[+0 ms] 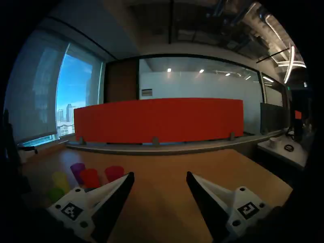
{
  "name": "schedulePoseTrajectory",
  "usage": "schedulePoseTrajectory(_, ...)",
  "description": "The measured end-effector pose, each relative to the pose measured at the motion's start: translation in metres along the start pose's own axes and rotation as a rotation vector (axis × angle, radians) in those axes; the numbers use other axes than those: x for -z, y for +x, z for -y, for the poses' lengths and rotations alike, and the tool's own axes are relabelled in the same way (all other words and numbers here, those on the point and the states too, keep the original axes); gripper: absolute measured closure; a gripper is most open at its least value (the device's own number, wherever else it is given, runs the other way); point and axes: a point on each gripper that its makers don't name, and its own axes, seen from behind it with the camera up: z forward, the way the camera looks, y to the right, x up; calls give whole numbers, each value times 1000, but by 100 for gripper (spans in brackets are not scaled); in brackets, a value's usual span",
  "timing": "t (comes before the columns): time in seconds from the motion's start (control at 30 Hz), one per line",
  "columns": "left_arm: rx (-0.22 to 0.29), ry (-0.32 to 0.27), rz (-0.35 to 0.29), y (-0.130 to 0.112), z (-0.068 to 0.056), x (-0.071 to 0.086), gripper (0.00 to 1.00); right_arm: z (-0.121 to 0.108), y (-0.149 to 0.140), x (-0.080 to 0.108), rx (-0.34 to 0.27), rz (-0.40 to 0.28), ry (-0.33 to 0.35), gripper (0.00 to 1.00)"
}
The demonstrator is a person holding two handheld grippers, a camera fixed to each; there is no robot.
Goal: Pour water
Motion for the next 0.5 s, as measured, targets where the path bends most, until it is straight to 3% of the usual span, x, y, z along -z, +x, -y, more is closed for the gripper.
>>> schedulePoseTrajectory(0.27, 2, 59, -88, 18, 8, 2, 2, -17, 12, 8, 40, -43, -62, 0)
schedulePoseTrajectory(0.5, -5, 95, -108, 13, 10, 3, 2, -22, 27, 10, 63, -78, -92, 1)
